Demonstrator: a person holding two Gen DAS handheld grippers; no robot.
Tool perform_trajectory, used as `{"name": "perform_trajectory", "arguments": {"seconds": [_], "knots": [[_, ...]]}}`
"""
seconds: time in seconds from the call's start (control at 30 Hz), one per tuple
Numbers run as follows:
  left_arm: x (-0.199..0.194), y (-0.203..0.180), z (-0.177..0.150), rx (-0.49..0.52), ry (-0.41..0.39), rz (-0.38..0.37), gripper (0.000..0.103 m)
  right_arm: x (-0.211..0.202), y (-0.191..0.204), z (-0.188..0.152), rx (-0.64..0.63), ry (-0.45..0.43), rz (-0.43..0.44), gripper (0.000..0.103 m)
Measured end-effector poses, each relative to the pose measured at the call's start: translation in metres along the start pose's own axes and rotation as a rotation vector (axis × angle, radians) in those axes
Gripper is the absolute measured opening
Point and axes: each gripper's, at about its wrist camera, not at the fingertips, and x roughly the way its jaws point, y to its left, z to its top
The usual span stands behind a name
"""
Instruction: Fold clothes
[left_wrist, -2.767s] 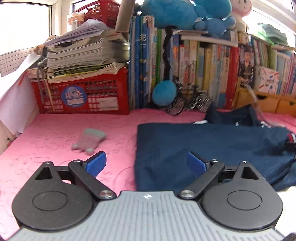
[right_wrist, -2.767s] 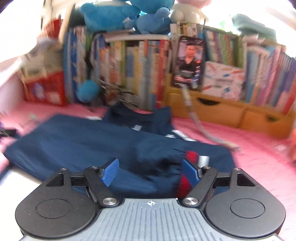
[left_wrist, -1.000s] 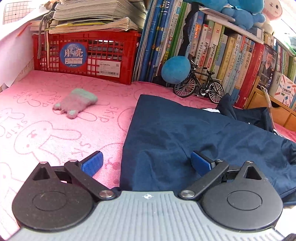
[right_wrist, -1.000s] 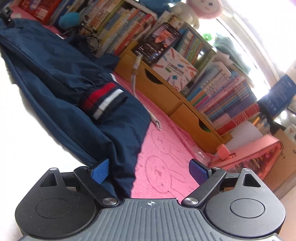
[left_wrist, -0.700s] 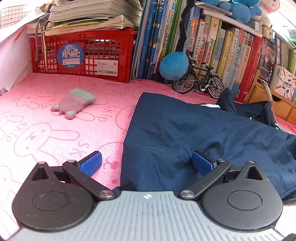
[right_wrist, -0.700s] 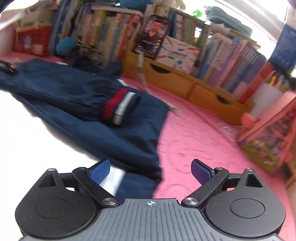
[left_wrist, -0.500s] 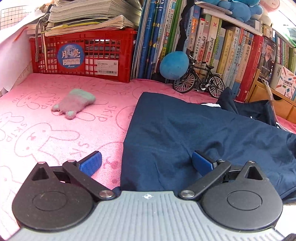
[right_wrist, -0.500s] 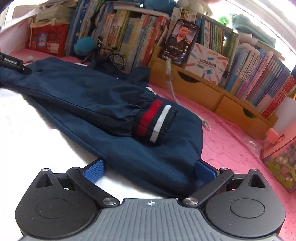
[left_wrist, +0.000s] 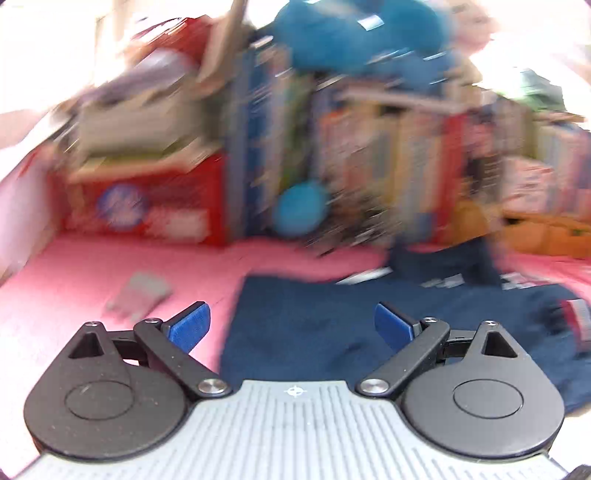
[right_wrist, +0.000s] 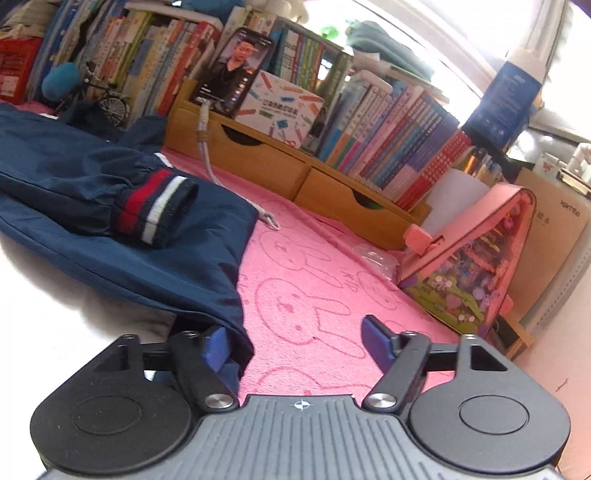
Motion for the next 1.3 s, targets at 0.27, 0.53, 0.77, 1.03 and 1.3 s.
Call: {"name": "perform_trajectory", "arguments": {"seconds": [0.27,0.53,0.77,1.03,1.3], "knots": [[0.065,-0.188,0.019,0.353,0.11,-0.41,0.048,0.004,0.001,0.005,0.058,0.047,0.162,0.017],[0.155,-0.306,-0.021,0.453,0.248,-0.38,0.043,-0.015,-0.011,-0.007,0.208,0.097,0.125,0.011],[0.171,-0.318,-0.019,0.436,0.249,-0.37,0.044,-0.014,0.002,0.001,0.08,0.052,0.193,0.037],[0.177,-0.303,-0.012,0.35,0.282,-0.411,0.047,0.026,0.011,0.028,0.026,0.029,0.134,0.014],[0.185,-0.3,-0.014,0.308,0.25,-0.4,0.061,0.004,-0.007,0.005,0.117,0.097,0.091,0.013]]}}
